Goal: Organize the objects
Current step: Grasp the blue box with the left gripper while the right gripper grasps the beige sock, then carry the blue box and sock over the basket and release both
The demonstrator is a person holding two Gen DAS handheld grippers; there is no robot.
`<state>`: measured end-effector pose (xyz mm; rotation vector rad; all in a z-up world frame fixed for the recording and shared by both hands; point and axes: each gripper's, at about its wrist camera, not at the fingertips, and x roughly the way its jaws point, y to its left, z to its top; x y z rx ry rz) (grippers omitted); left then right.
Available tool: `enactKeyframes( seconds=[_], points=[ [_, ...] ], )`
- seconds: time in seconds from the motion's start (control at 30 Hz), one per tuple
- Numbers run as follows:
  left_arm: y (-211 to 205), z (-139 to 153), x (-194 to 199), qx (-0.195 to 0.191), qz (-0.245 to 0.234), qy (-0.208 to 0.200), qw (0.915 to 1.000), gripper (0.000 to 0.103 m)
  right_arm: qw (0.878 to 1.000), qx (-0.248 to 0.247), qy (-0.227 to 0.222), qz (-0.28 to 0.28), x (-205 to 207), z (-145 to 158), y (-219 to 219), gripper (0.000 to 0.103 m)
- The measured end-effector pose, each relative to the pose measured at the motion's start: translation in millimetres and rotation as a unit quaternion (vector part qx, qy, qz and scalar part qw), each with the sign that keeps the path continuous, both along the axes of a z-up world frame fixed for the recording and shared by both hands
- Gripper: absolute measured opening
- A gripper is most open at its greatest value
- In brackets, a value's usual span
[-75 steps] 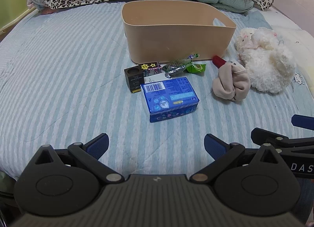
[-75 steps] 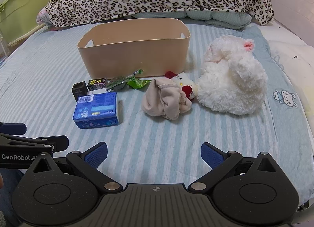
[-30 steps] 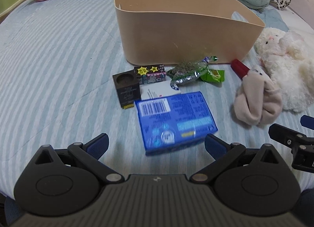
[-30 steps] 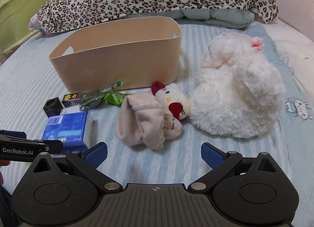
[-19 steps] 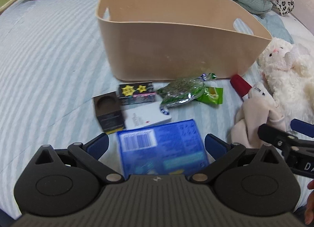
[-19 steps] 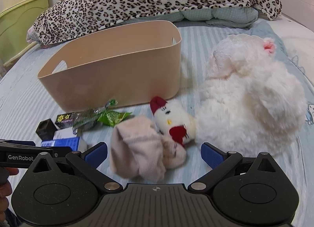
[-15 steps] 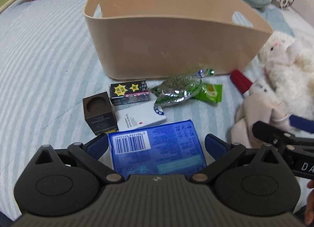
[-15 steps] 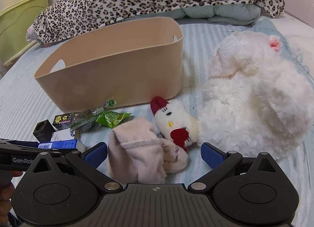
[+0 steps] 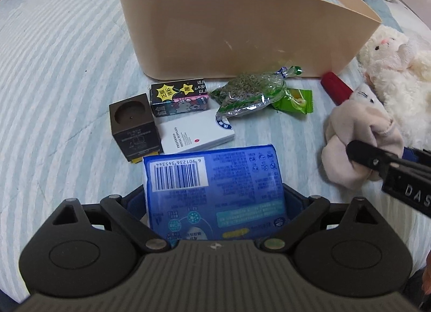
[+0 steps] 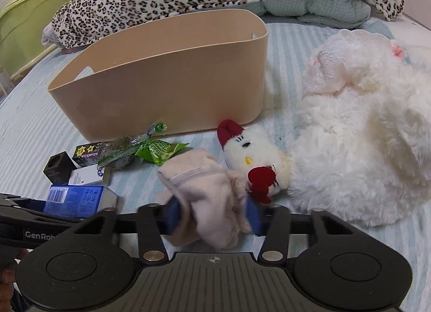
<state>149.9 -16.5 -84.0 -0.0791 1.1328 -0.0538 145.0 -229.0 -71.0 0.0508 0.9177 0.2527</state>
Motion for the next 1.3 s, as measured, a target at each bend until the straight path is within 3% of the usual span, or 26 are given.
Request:
enactKeyframes(
  seconds=[0.17,0.2,0.53,0.9,1.07,1.3],
  points=[
    [5,9,-11,0.008,-0.008,-0.012,0.9999,0.093,1.000,0.006,-0.019,-0.005,-9,12,-2,0.023],
    [8,12,-14,0.006,-0.008,-0.015,0.9998,0.093,1.000,0.009,-0.022,-0.005,-11,16,-2,0.015],
    [25,70,-25,-0.009,-0.006,-0.100,0.9949,0.092,0.996,0.031,-0.087,-0.014,-20,69,-7,0.015],
    [36,134,5,0.007,0.014,-0.208,0.9780,0.092,0.980,0.061,-0.188,-0.033,10,134,-6,0.015],
    [29,139,45,0.026,0.023,-0.232,0.9721,0.093,0.978,0.069,-0.196,-0.032,39,144,-1,0.015],
    [19,111,99,0.035,0.019,-0.205,0.9780,0.093,0.983,0.057,-0.172,-0.017,85,122,19,0.015]
  ],
)
